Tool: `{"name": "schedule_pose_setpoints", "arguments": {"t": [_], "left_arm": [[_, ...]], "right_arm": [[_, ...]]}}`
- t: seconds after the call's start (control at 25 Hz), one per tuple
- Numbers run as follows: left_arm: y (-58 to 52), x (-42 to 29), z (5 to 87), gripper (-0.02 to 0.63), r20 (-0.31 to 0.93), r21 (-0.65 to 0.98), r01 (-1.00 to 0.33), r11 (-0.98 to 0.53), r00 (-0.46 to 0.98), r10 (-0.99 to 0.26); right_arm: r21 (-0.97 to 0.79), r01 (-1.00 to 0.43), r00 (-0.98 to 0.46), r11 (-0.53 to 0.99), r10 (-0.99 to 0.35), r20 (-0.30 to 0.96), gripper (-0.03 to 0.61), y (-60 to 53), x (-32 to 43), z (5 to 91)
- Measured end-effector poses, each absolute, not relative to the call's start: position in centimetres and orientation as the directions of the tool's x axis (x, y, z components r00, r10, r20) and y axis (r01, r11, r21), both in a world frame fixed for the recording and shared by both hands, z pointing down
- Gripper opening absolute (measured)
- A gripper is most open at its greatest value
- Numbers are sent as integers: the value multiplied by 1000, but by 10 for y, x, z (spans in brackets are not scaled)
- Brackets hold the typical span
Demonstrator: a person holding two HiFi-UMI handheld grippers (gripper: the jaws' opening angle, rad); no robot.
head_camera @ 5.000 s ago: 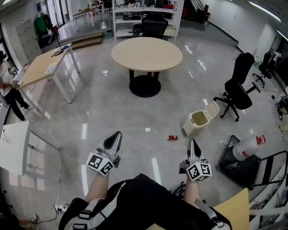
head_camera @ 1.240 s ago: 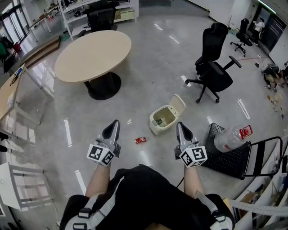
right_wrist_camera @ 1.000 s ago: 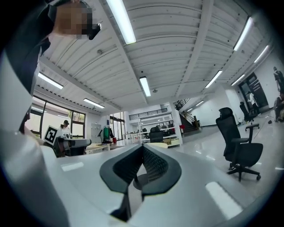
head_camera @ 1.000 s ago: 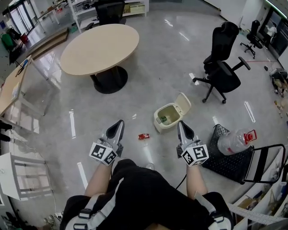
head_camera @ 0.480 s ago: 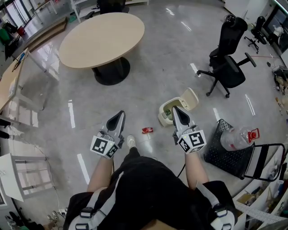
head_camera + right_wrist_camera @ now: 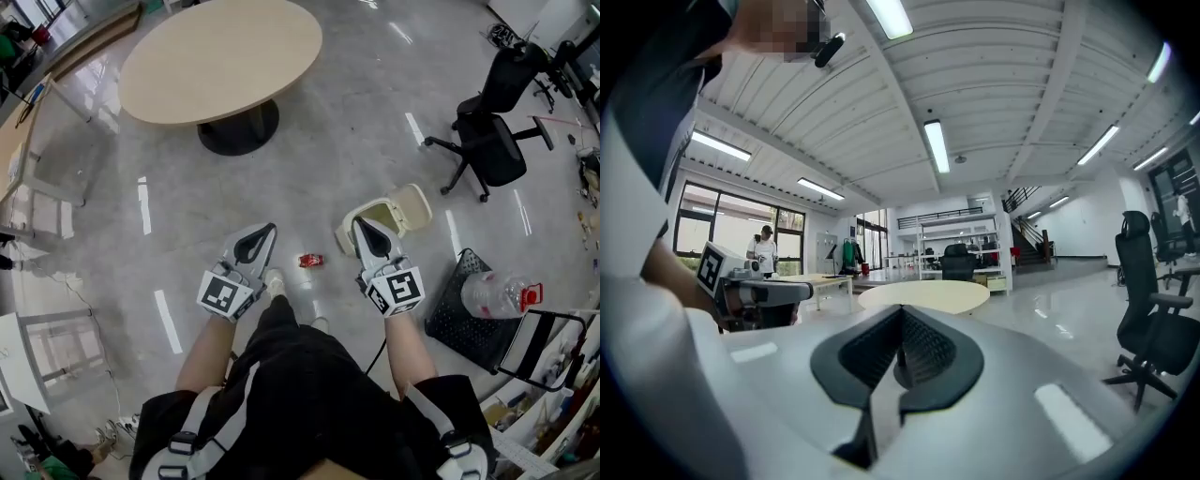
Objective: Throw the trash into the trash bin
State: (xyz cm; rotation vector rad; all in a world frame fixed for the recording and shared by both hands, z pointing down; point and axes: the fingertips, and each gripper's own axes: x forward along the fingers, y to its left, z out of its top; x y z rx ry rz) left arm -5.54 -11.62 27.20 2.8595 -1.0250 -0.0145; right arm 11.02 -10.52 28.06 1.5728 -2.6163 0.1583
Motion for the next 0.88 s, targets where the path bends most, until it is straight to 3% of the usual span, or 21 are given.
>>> {"name": "schedule_pose_setpoints", "arguments": {"t": [0.52,0.88], "left_arm": [[-165,-41,397,0,82,151,-614,-775,789,-609],[-190,-27,519,0,101,116,-577,-808,816,-569]], "right_arm": [[-34,-859,-501,511,-826,258,5,-145,91,409],[-58,-847,-523,529,-807,272,6,-171,106,556]]}}
